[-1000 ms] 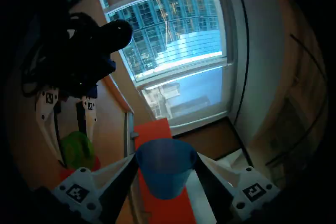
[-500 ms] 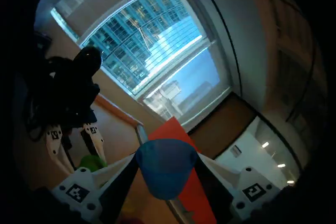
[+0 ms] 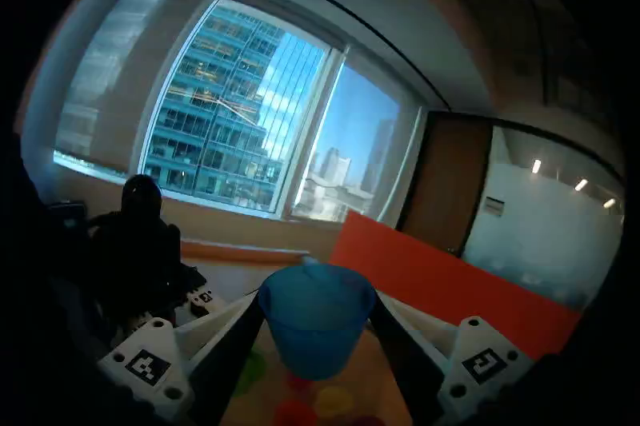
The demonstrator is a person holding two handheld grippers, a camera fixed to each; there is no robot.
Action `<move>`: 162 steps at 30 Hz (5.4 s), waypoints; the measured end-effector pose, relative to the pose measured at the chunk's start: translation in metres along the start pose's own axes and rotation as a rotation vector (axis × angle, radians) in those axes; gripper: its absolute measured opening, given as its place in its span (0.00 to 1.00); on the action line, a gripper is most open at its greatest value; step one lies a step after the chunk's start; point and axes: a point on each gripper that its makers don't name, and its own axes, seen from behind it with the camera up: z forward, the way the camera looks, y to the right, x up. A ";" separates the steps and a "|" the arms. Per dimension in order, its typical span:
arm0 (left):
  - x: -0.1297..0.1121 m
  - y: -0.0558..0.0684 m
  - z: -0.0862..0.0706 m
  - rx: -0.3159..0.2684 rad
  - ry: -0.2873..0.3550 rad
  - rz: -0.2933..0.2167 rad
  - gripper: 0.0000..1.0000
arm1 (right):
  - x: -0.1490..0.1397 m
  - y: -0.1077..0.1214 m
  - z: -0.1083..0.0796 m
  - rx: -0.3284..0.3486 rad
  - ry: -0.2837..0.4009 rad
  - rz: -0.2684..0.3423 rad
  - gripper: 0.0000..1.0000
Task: Pour water
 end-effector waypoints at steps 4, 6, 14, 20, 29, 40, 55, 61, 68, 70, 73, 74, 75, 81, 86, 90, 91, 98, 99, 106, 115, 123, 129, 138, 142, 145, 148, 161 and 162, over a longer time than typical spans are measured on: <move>0.000 -0.001 -0.001 0.003 -0.002 0.001 0.85 | 0.004 -0.001 -0.003 0.010 0.017 0.096 0.91; 0.000 -0.002 -0.002 0.005 -0.005 0.001 0.85 | 0.004 0.000 -0.005 0.011 0.019 0.125 0.91; -0.003 -0.007 -0.004 0.014 -0.024 0.005 0.85 | -0.008 0.011 -0.019 -0.020 -0.004 0.127 0.91; -0.005 -0.011 -0.006 0.023 -0.030 0.004 0.85 | -0.015 0.022 -0.036 -0.051 -0.018 0.129 0.91; -0.005 -0.020 -0.013 0.047 -0.040 0.010 0.85 | -0.033 0.042 -0.066 -0.103 -0.047 0.138 0.91; -0.008 -0.029 -0.021 0.072 -0.061 0.020 0.85 | -0.056 0.053 -0.097 -0.141 -0.066 0.129 0.91; 0.006 -0.040 -0.030 0.096 -0.045 0.006 0.85 | -0.081 0.062 -0.119 -0.167 -0.080 0.162 0.91; -0.002 -0.039 -0.031 0.096 -0.079 0.026 0.84 | -0.090 0.056 -0.117 -0.147 -0.097 0.166 0.91; -0.005 -0.041 -0.031 0.100 -0.095 0.031 0.85 | -0.105 0.049 -0.117 -0.128 -0.125 0.176 0.91; -0.003 -0.043 -0.030 0.101 -0.093 0.027 0.85 | -0.109 0.047 -0.117 -0.124 -0.131 0.180 0.91; -0.002 -0.045 -0.030 0.103 -0.093 0.025 0.85 | -0.114 0.044 -0.118 -0.116 -0.140 0.186 0.91; -0.001 -0.045 -0.030 0.103 -0.094 0.026 0.85 | -0.116 0.044 -0.118 -0.113 -0.143 0.188 0.91; -0.001 -0.045 -0.030 0.103 -0.096 0.027 0.85 | -0.118 0.043 -0.119 -0.111 -0.147 0.189 0.91; -0.007 -0.043 -0.028 0.096 -0.120 0.038 0.85 | -0.136 0.035 -0.118 -0.097 -0.178 0.198 0.91; -0.015 -0.042 -0.026 0.089 -0.143 0.040 0.85 | -0.151 0.030 -0.117 -0.083 -0.203 0.205 0.91; -0.024 -0.042 -0.024 0.086 -0.166 0.040 0.85 | -0.159 0.028 -0.115 -0.073 -0.221 0.206 0.91; -0.026 -0.041 -0.024 0.085 -0.172 0.040 0.85 | -0.161 0.027 -0.115 -0.069 -0.225 0.206 0.91; -0.039 -0.041 -0.022 0.078 -0.203 0.033 0.85 | -0.175 0.020 -0.112 -0.045 -0.250 0.214 0.92; -0.041 -0.041 -0.021 0.077 -0.208 0.032 0.85 | -0.177 0.020 -0.112 -0.042 -0.255 0.216 0.92; -0.055 -0.042 -0.017 0.066 -0.246 0.031 0.85 | -0.196 0.015 -0.110 -0.025 -0.295 0.220 0.93; -0.073 -0.044 -0.014 0.060 -0.293 0.037 0.85 | -0.216 0.010 -0.107 -0.001 -0.340 0.221 0.93; -0.085 -0.046 -0.014 0.059 -0.326 0.026 0.85 | -0.234 0.005 -0.103 0.014 -0.388 0.216 0.93; -0.099 -0.047 -0.014 0.058 -0.365 0.027 0.85 | -0.248 -0.001 -0.100 0.029 -0.418 0.230 0.93; -0.118 -0.050 -0.013 0.051 -0.415 0.022 0.85 | -0.265 -0.004 -0.095 0.040 -0.459 0.241 0.93; -0.128 -0.051 -0.012 0.045 -0.441 0.014 0.85 | -0.273 -0.004 -0.093 0.043 -0.476 0.247 0.93; -0.136 -0.051 -0.012 0.040 -0.461 0.009 0.85 | -0.280 -0.005 -0.092 0.045 -0.489 0.245 0.93; -0.145 -0.051 -0.011 0.033 -0.480 0.000 0.85 | -0.286 -0.006 -0.090 0.049 -0.500 0.242 0.93; -0.173 -0.047 -0.001 -0.003 -0.538 -0.009 0.85 | -0.313 -0.012 -0.088 0.064 -0.548 0.240 0.93; -0.174 -0.047 -0.001 -0.007 -0.542 -0.010 0.85 | -0.315 -0.013 -0.089 0.066 -0.552 0.240 0.93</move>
